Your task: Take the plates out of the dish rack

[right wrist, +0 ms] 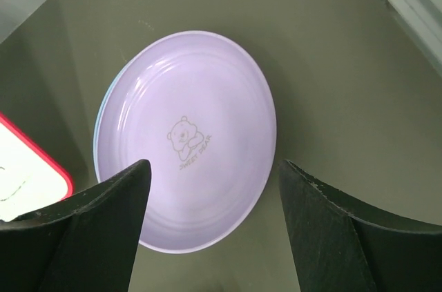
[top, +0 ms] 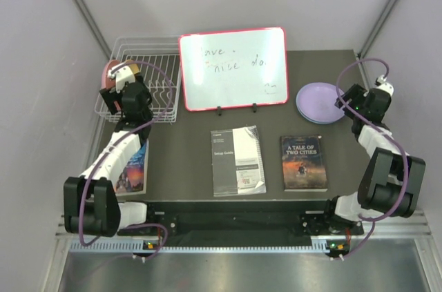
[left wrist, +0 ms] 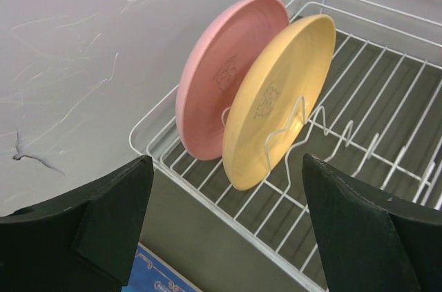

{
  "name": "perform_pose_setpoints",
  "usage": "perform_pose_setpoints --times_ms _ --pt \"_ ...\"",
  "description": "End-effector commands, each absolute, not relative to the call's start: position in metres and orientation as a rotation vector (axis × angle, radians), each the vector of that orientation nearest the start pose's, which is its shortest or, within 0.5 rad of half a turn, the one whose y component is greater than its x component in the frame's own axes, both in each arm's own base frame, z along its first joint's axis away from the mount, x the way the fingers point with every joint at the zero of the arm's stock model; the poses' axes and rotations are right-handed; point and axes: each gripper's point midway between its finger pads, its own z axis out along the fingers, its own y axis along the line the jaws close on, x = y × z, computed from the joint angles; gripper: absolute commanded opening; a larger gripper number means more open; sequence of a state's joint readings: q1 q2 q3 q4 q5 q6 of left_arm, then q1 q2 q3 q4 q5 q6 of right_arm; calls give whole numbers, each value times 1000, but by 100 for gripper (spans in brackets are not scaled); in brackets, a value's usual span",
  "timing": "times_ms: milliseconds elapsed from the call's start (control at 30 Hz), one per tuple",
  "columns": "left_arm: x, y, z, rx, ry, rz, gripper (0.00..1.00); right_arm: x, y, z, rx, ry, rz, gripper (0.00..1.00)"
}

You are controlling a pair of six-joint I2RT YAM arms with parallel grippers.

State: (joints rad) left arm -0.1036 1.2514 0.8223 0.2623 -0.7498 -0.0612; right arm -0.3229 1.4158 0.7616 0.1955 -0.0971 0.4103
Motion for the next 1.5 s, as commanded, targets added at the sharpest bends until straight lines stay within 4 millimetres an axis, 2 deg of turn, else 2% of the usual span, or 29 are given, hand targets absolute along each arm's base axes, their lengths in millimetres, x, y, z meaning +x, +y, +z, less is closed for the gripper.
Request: perform_pose_setpoints --times_ms 0,67,233,267,300,367,433,500,567,600,633,733,767,900,1067,1167,1300,1467 --pt "402 92 256 -566 1529 530 91 418 -94 152 619 1844 214 74" --pt "406 98 260 -582 1489 533 90 418 -92 151 615 1845 225 74" --pt "430 103 243 -573 1532 535 83 419 -91 155 607 1835 235 73" --pt "435 104 244 -573 1532 535 79 419 -91 156 606 1831 237 72" --pt "440 106 233 -571 1558 549 75 419 -90 156 604 1830 239 72" --pt "446 107 230 -569 1564 552 72 420 -89 157 599 1832 246 70" --pt "451 113 222 -571 1567 579 60 423 -87 155 596 1834 261 68" --pt "455 116 216 -572 1570 609 55 425 -84 156 582 1836 282 66" --pt "459 117 216 -576 1566 614 54 426 -83 156 580 1841 286 65" --pt "457 129 213 -595 1568 637 52 426 -83 154 579 1846 284 65" --pt "457 128 214 -595 1564 634 40 425 -83 155 579 1845 284 65" --pt "458 128 213 -588 1571 628 23 425 -83 155 577 1850 282 65" --pt "457 127 212 -582 1578 628 22 425 -83 155 578 1851 280 65" --pt "454 125 215 -583 1573 614 0 423 -84 155 580 1850 266 65" --pt "450 126 219 -584 1564 619 0 422 -85 159 581 1844 257 66" --pt "448 125 230 -582 1539 599 0 420 -85 163 574 1838 238 68" --pt "441 126 253 -565 1509 614 0 418 -86 167 561 1840 195 71" --pt "419 138 286 -619 1415 698 0 416 -82 171 546 1830 182 71"
